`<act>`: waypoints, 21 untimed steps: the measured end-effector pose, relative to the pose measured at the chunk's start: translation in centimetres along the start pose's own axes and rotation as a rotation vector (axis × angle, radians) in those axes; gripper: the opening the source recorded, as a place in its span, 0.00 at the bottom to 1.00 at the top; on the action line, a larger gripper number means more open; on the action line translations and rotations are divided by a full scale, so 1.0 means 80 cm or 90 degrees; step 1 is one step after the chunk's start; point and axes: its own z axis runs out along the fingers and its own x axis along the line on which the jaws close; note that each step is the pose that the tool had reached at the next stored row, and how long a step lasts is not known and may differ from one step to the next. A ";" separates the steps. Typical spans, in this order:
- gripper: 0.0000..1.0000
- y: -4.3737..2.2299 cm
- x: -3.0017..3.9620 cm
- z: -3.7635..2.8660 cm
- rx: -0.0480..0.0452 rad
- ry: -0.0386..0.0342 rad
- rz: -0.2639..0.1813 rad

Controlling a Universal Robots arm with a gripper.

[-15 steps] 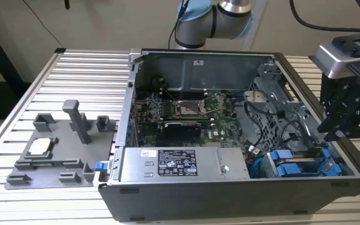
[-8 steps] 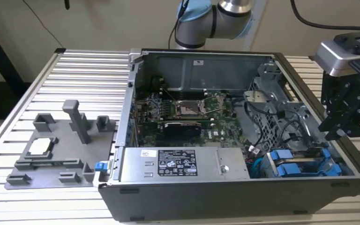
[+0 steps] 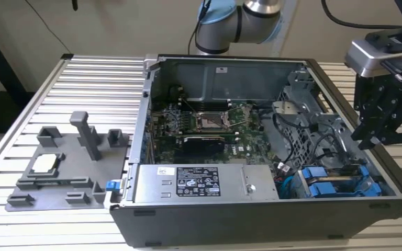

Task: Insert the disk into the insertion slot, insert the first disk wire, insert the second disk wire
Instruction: 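Insert the first disk wire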

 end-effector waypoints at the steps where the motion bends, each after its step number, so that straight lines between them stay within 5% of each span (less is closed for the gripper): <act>1: 0.27 -0.0001 -0.0033 0.0000 0.0000 0.0009 0.000; 12: 0.27 -0.0017 -0.0343 -0.0031 -0.0007 0.0199 -0.002; 21: 0.27 -0.0030 -0.0514 -0.0089 -0.0017 0.0439 -0.005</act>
